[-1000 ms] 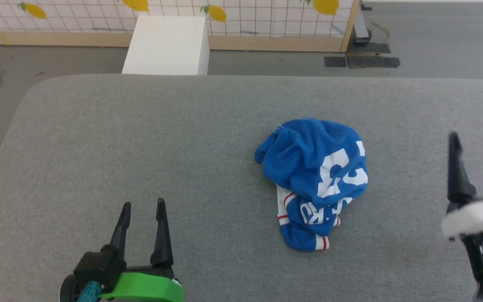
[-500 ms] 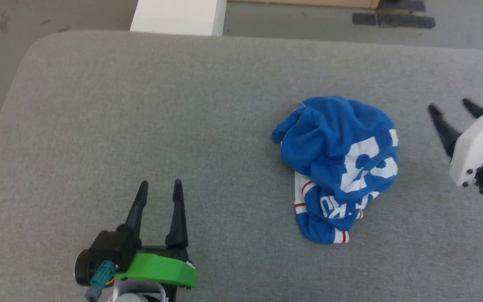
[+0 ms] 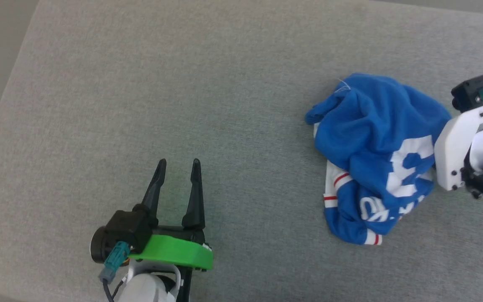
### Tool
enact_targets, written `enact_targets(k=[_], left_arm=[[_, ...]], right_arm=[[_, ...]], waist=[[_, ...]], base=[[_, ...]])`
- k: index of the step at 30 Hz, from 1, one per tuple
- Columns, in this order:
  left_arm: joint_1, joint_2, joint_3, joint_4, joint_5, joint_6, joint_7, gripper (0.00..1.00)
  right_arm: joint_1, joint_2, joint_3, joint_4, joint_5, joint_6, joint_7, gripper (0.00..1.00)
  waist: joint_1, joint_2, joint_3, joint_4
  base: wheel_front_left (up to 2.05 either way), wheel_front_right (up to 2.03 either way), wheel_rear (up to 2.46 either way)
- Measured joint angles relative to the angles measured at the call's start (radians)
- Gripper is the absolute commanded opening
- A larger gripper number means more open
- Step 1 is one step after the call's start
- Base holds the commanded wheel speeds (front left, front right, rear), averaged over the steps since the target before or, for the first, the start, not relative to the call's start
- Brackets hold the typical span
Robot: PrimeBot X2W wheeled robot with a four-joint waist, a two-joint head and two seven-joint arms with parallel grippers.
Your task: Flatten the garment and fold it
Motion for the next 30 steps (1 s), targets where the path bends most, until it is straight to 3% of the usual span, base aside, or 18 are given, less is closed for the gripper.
enact_targets(k=[1, 2, 12, 18, 22, 27, 30], left_arm=[[-0.001, 0.000, -0.002, 0.001, -0.001, 0.003, 0.000, 1.00], [-0.004, 0.000, -0.004, 0.004, -0.002, 0.005, 0.000, 1.00], [-0.002, 0.000, 0.015, 0.030, -0.014, 0.014, 0.000, 1.00], [0.052, 0.000, 0.042, 0.040, -0.030, 0.011, 0.000, 1.00], [0.079, 0.000, 0.044, 0.042, -0.030, 0.007, 0.000, 1.00], [0.093, 0.000, 0.053, 0.046, -0.030, -0.005, 0.000, 1.00], [0.101, 0.000, 0.062, 0.055, -0.027, -0.009, 0.000, 1.00]], right_arm=[[-0.008, -0.009, 0.006, 0.002, 0.003, 0.000, -0.001, 0.36], [-0.017, -0.017, 0.011, 0.006, 0.003, 0.000, -0.012, 0.00], [-0.038, -0.011, -0.044, 0.018, 0.010, 0.000, -0.173, 0.00], [0.012, -0.012, -0.205, -0.111, 0.024, 0.000, -0.203, 0.00], [0.188, -0.003, -0.398, -0.209, -0.001, 0.000, -0.185, 0.00], [0.469, 0.116, -0.626, -0.295, -0.054, 0.000, -0.158, 0.00], [0.582, 0.192, -0.685, -0.309, -0.098, 0.000, -0.166, 0.00]], waist=[[0.0000, 0.0000, 0.004, 0.004], [0.0000, 0.0000, 0.008, 0.008], [0.0000, 0.0000, -0.038, 0.005], [-0.0001, 0.0000, -0.116, -0.025], [-0.0001, 0.0000, -0.162, -0.050], [-0.0001, 0.0000, -0.197, -0.074], [-0.0002, 0.0001, -0.209, -0.080]], base=[[0.00, 0.00, 0.00], [0.00, 0.00, 0.00], [0.00, 0.00, 0.00], [0.00, 0.00, 0.00], [0.00, 0.00, 0.00], [0.00, 0.00, 0.00], [0.00, 0.00, 0.00]])
